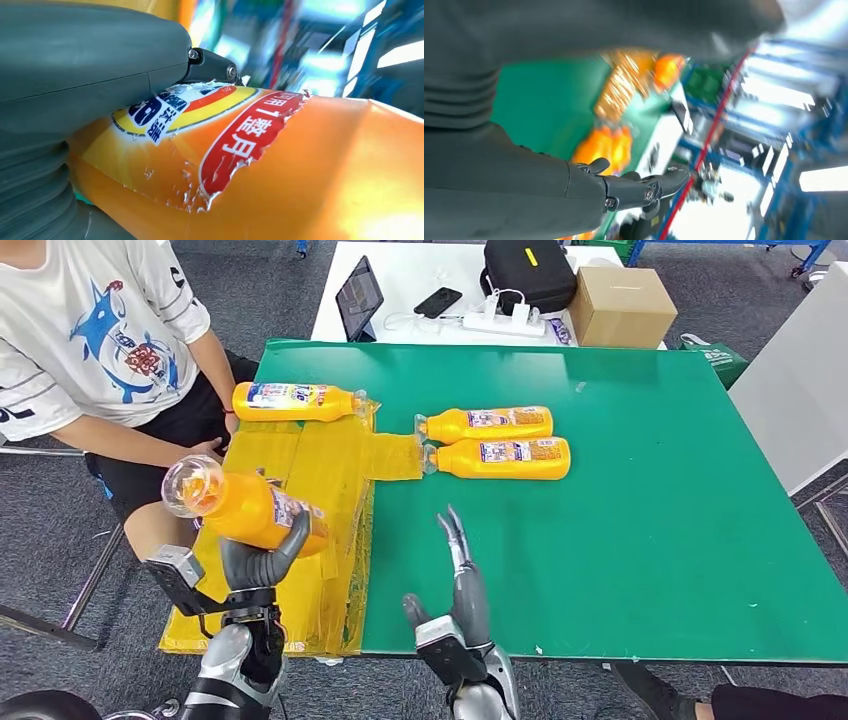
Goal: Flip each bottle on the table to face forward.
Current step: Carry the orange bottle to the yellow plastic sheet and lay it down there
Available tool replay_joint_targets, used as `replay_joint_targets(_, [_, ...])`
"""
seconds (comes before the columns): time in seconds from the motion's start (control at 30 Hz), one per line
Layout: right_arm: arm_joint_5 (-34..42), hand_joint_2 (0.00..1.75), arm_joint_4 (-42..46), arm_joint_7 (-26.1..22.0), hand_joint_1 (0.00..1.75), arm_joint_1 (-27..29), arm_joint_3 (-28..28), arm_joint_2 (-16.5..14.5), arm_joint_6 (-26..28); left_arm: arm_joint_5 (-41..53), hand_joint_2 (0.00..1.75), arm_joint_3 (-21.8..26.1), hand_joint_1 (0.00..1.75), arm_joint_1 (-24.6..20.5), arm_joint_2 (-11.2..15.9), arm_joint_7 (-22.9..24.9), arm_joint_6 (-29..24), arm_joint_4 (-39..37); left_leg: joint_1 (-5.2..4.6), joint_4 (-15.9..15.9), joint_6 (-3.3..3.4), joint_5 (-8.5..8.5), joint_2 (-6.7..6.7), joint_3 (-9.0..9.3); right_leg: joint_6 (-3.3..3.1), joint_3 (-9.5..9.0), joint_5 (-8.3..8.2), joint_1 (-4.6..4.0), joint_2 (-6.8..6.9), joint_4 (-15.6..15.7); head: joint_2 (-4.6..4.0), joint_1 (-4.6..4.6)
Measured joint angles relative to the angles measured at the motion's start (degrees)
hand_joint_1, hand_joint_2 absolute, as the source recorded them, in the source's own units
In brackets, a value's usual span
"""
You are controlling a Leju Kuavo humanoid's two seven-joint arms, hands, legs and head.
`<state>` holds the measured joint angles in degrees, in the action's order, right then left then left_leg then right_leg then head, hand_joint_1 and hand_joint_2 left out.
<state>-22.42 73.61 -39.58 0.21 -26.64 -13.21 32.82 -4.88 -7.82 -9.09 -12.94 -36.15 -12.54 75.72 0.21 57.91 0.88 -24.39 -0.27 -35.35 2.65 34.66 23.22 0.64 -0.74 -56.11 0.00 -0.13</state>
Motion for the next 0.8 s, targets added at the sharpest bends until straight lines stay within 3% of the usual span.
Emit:
replay_joint_targets(0.1, [2.5, 0.0, 5.7, -0.3, 0.0, 0.5, 0.2, 0.4, 1.8, 11.8, 1.75, 1.1, 1.75, -2.2, 0.3, -1.8, -10.3, 1.3, 0.0, 0.0, 0.0, 0.01, -0.02, -0.01, 0.0, -0.01, 0.0, 0.0, 0.01, 0.0, 0.0, 0.0])
replay_joint_targets(0.2, [3.7, 0.0, 11.3, -0.4, 0.0, 0.4, 0.1, 0.7, 4.6, 27.6, 1.75, 1.7, 1.75, -5.9, 1.4, 0.3, -19.6, 0.5, 0.0, 0.0, -0.04, 0.05, -0.03, -0.01, 0.0, -0.02, -0.01, 0.0, 0.02, 0.0, 0.0, 0.0])
replay_joint_targets(0.37, [3.8, 0.0, 17.4, -0.5, 0.0, -0.1, -0.5, 1.0, 6.8, 47.6, 1.75, 1.9, 1.75, -12.7, 4.1, 6.5, -25.2, -7.6, 0.01, 0.0, -0.09, 0.11, -0.01, 0.03, -0.01, -0.02, -0.06, -0.01, 0.03, 0.0, 0.0, -0.01])
replay_joint_targets(0.57, [4.2, 0.0, 22.5, -0.5, 0.0, -0.3, -0.5, 1.0, 7.1, 70.9, 1.75, -0.2, 1.75, -20.1, 7.6, 15.4, -25.0, -23.5, 0.01, 0.0, -0.09, 0.16, -0.01, 0.02, -0.01, -0.01, -0.06, 0.0, 0.03, 0.0, 0.0, -0.01])
replay_joint_targets(0.8, [4.3, 0.0, 28.2, -0.5, 0.0, -0.1, -0.1, 1.5, 7.3, 76.1, 1.75, -3.7, 1.75, -25.2, 10.6, 18.0, -15.3, -37.7, 0.0, 0.0, -0.09, 0.16, 0.04, 0.0, -0.01, 0.03, -0.06, 0.0, 0.01, 0.0, 0.0, -0.01])
